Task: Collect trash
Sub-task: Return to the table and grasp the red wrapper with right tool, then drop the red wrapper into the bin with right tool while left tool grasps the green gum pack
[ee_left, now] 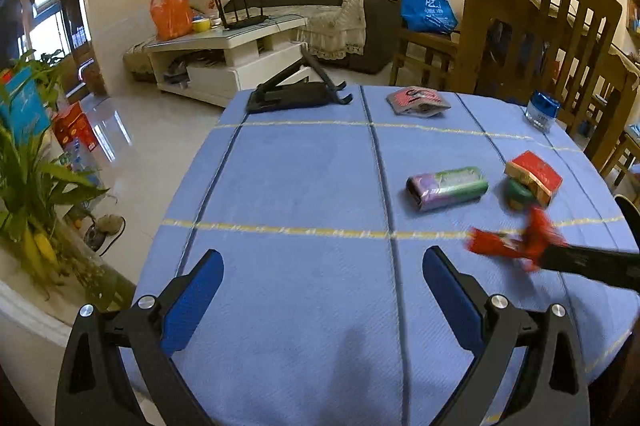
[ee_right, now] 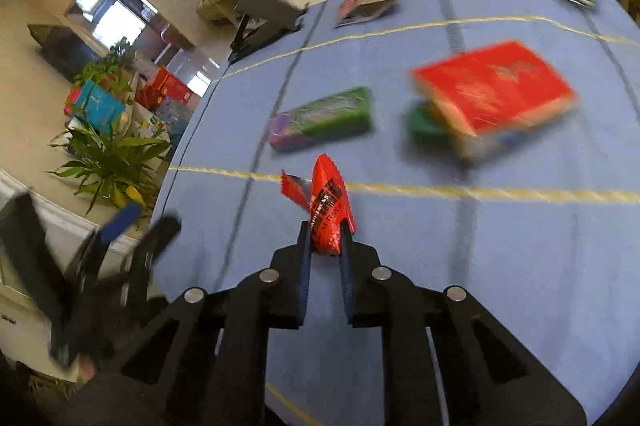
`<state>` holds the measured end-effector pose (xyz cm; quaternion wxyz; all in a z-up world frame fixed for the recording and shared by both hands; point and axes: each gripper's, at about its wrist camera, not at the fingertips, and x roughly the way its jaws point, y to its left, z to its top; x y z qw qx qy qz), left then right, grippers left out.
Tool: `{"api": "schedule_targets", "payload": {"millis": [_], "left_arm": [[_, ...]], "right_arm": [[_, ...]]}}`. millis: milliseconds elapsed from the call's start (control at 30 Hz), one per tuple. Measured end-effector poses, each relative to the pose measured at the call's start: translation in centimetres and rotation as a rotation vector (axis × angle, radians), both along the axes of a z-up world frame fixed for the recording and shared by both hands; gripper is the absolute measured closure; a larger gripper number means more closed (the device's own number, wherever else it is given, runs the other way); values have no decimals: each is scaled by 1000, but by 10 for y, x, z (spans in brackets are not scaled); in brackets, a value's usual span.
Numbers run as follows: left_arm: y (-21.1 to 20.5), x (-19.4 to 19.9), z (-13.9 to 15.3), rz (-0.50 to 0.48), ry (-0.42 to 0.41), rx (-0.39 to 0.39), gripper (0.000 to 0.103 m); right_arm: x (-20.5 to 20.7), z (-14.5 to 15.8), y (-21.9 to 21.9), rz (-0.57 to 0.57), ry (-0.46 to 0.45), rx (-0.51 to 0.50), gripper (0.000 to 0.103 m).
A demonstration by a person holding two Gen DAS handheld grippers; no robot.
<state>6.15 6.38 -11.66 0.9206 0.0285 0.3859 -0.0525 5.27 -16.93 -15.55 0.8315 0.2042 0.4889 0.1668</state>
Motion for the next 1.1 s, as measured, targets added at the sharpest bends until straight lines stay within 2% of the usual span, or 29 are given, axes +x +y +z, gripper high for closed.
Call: {"api": "schedule_targets", "payload": {"millis": [100,300,533,600,667,700,800,967,1033,1100], "left_arm": [[-21,12,7,-22,3,-52,7],[-84,48,7,11,29,-92,7],[-116,84,-26,84,113,-19,7],[-123,87,-34,66,131,3,13],[-124,88,-43,73,145,39,21],[-122,88,-46,77,150,29,24],[-110,88,-44,97,145,-10,25],[-71,78,-38,184,135,-90,25],[-61,71,-31,195,115,-94,25],[-57,59,-20,197,68,-59,25]], "right_arm": [[-21,10,-40,-66,-53,31,90],[-49,22,-107,-156,-144,64,90],[-57,13,-129,-135,-191,102,90],[-56,11,-134,-133,-198,121,90],[-55,7,-138,-141,-202,142,90],[-55,7,-138,-144,-202,148,90],[-54,4,-142,-157,-203,160,90],[-57,7,-146,-175,-222,149,90],[-58,7,-146,-180,-224,140,90],[-58,5,-148,-185,-220,138,90]]}}
